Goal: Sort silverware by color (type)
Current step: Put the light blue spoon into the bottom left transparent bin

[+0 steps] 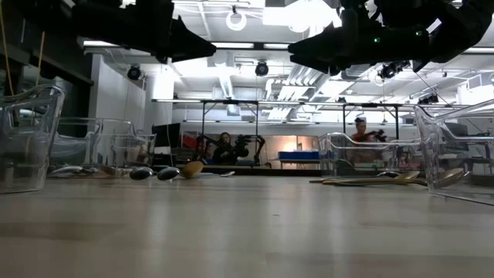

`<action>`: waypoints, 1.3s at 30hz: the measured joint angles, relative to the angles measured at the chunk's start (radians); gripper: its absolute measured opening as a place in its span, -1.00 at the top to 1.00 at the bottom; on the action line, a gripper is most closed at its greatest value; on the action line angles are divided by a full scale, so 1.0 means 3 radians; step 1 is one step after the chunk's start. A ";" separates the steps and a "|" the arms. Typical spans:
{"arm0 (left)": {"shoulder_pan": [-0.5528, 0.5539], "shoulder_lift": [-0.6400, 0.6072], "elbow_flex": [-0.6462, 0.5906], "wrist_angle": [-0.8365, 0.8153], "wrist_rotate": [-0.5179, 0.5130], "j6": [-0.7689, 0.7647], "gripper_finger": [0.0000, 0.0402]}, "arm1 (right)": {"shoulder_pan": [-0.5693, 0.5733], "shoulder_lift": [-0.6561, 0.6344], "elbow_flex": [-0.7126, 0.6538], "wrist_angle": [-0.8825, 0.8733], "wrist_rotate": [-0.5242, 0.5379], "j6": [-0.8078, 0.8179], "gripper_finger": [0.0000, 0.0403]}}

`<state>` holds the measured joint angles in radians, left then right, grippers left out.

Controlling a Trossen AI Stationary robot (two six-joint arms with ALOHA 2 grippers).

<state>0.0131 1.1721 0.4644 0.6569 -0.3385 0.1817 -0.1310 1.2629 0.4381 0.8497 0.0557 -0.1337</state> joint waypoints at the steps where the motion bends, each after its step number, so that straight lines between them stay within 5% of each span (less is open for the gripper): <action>1: 0.0014 0.0000 0.0000 -0.0001 0.0033 -0.0026 0.43 | 0.0000 0.0000 0.0000 0.0000 0.0000 -0.0004 -0.21; 32: 0.0076 0.0000 0.0007 -0.0033 -0.0083 -0.0062 0.43 | 0.0000 0.0000 0.0000 -0.0100 0.0002 -0.0107 -0.21; 39: 0.0326 0.0072 0.0354 -0.0776 -0.0157 -0.0655 0.43 | 0.0000 -0.0001 0.0000 -0.0072 0.0002 -0.0107 -0.21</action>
<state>0.1109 1.1937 0.5707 0.4240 -0.3856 -0.0148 -0.1310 1.2627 0.4381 0.8280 0.0563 -0.1658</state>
